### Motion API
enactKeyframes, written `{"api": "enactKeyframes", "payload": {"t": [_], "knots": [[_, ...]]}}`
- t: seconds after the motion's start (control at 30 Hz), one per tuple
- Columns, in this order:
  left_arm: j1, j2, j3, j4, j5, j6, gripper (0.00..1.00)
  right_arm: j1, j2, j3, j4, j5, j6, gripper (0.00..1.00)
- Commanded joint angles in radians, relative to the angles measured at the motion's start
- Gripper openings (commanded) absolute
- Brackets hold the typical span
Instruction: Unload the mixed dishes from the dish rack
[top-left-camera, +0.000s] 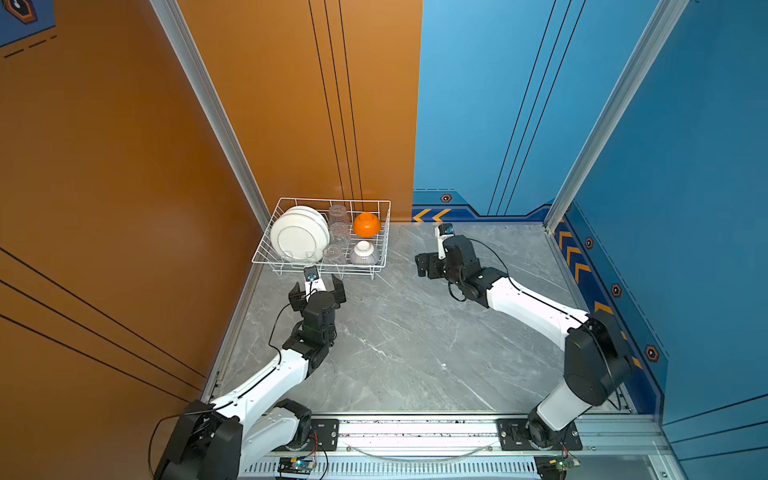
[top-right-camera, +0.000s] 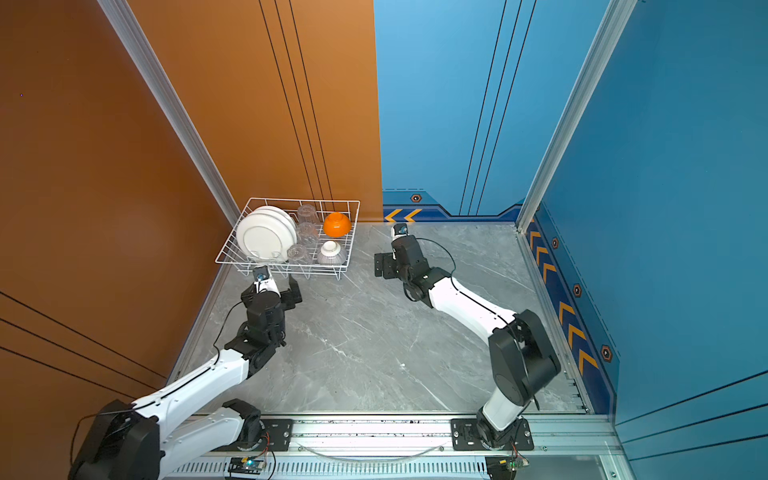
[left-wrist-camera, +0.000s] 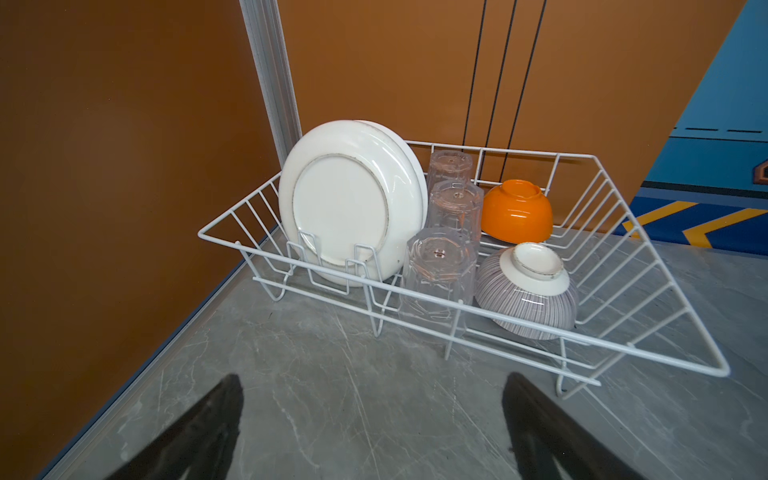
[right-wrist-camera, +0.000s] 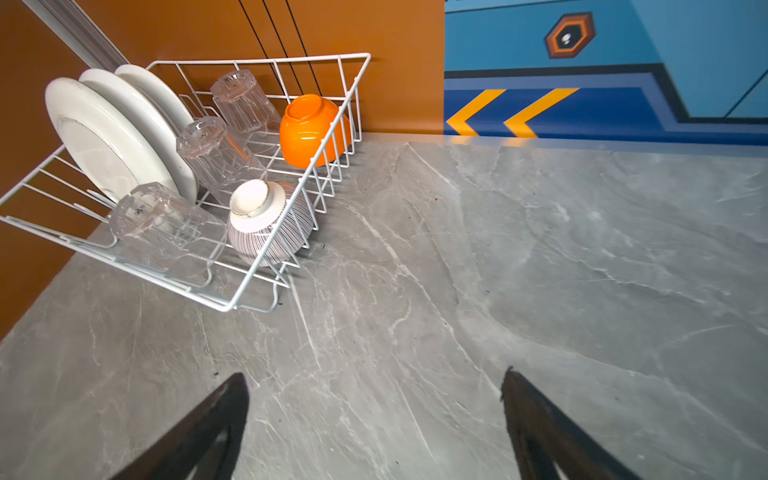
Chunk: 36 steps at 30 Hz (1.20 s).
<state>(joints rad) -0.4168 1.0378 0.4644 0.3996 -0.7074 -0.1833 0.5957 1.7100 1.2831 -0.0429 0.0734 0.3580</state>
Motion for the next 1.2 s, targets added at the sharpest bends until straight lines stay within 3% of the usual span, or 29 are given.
{"api": "enactKeyframes", "payload": {"t": [0.0, 0.13, 0.43, 0.77, 0.9, 1.17], "knots": [[-0.038, -0.035, 0.052, -0.254, 0.014, -0.108, 0.98, 0.032, 0.11, 0.113, -0.051, -0.091, 0.072, 0.87], [-0.076, -0.067, 0.066, -0.342, 0.051, -0.157, 0.98, 0.063, 0.229, 0.215, -0.028, -0.125, 0.094, 0.78], [-0.1, -0.069, 0.075, -0.318, 0.092, -0.16, 0.98, 0.078, 0.408, 0.353, 0.044, -0.196, 0.142, 0.67], [-0.102, -0.109, 0.028, -0.309, 0.076, -0.155, 0.98, 0.091, 0.539, 0.542, -0.053, -0.093, 0.115, 0.56], [-0.1, -0.132, 0.011, -0.305, 0.049, -0.138, 0.98, 0.099, 0.595, 0.648, -0.165, 0.024, 0.087, 0.5], [-0.1, -0.148, 0.0, -0.297, 0.02, -0.11, 0.98, 0.099, 0.688, 0.819, -0.352, 0.138, 0.057, 0.4]]}}
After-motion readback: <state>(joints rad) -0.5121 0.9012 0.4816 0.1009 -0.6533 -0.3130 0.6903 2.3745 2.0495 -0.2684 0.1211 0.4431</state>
